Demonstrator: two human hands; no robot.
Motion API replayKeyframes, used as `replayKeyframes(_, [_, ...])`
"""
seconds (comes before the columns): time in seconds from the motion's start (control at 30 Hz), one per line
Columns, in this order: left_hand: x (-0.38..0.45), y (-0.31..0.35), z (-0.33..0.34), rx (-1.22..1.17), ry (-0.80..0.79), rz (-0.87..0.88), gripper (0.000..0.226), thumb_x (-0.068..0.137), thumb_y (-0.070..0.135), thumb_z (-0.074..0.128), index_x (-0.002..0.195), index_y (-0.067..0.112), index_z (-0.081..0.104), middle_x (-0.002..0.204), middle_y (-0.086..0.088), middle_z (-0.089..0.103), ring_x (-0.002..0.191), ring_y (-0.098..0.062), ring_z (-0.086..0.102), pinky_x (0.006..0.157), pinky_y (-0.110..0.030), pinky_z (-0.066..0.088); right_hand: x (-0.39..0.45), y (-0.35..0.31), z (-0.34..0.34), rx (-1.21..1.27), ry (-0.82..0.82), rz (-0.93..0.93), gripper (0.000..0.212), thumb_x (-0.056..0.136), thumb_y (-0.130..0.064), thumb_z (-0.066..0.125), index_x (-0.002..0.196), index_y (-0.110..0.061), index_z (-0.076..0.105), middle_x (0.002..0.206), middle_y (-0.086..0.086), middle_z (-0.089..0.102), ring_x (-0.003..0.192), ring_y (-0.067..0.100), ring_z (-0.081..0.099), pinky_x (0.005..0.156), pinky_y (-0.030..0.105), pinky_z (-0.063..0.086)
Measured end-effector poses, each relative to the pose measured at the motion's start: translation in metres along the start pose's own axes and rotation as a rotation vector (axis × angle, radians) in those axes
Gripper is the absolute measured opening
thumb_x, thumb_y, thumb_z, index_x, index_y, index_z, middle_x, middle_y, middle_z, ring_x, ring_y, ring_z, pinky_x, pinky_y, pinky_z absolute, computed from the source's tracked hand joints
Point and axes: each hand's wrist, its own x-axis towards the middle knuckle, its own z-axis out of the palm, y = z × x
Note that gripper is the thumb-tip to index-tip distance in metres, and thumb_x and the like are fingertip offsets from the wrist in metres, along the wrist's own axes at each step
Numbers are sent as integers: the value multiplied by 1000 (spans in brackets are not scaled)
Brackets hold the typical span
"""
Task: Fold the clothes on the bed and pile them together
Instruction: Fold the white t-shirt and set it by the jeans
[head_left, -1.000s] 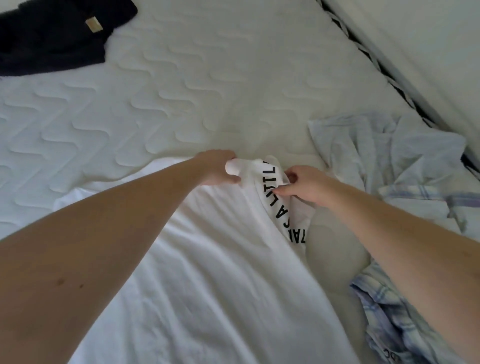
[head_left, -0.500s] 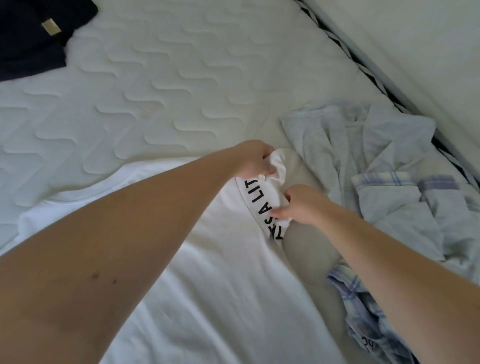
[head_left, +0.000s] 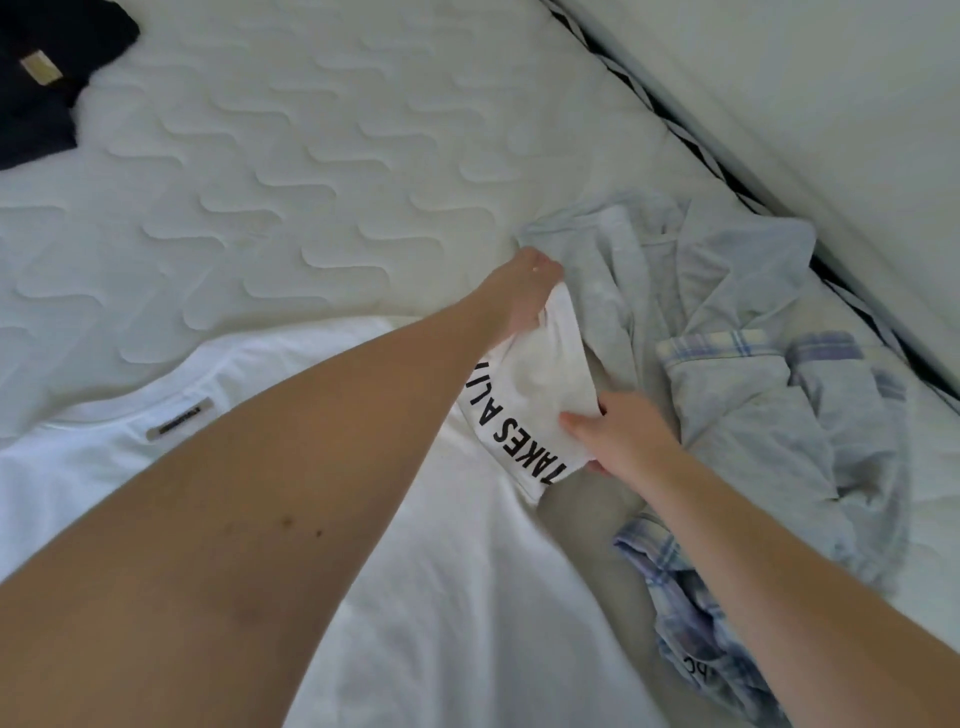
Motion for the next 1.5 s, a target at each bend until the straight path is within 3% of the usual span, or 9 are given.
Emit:
replayKeyframes(0.1, [4,-15,-4,510,-21,24,73,82,68,60,132,17,45,122,-4,56,110,-25,57,98,-43,44,-4,12,0,-212,-2,8,13,90,-24,60,92,-13,66,80,4,69,68,20,67,62,31,55])
replayKeyframes(0.27, [4,-27,-13,849,-110,-32,60,80,58,70,123,18,58,122,-1,60,120,-30,53,103,-46,35,-10,27,5,-174,150,-86,14,92,-37,59,90,-23,55,81,-8,60,77,14,57,69,29,44])
replayKeyframes(0.5, [-2,-26,-6,301,-127,86,8,90,29,63,98,29,64,88,6,64,73,-10,56,62,-18,43,-14,37,2,-345,275,-61,19,98,-29,47,86,-17,53,69,-4,53,65,14,51,59,28,37])
replayKeyframes(0.73, [-3,-18,3,600,-361,189,56,82,17,76,130,29,50,108,5,57,95,-18,57,79,-25,40,-18,42,3,-147,121,-67,22,94,-32,55,75,-21,50,69,-5,55,60,10,51,49,23,32])
replayKeyframes(0.9, [-5,-25,-17,435,-168,221,42,77,32,82,113,23,61,99,2,66,86,-17,62,66,-17,45,-24,49,-6,-220,84,-55,20,87,-29,62,73,-17,55,66,-3,61,61,16,56,49,23,35])
replayKeyframes(1.03, [-6,-27,-30,991,-192,109,57,87,62,58,125,20,57,118,-1,61,115,-26,54,88,-34,34,-13,31,-7,107,75,-111,23,92,-42,60,108,-26,61,91,-19,63,83,4,61,61,15,39])
replayKeyframes(1.17, [-10,-31,-34,703,-182,121,35,90,32,68,123,23,62,123,1,62,113,-21,56,85,-25,36,23,-10,-1,247,169,-143,47,92,-41,60,132,-20,51,109,-12,58,97,9,58,70,14,41])
replayKeyframes(1.37, [-18,-30,-31,216,-217,170,44,88,10,70,94,53,63,104,13,67,91,-8,62,77,-16,48,47,-30,-10,390,39,-122,8,88,-29,69,89,-21,68,93,1,72,75,12,66,64,26,50])
replayKeyframes(1.5, [-9,-29,-35,432,-99,238,23,87,28,72,109,31,67,93,11,61,79,-7,57,63,-14,39,48,-13,-19,303,374,-166,24,88,-37,65,74,-18,59,74,0,63,70,20,60,63,33,46])
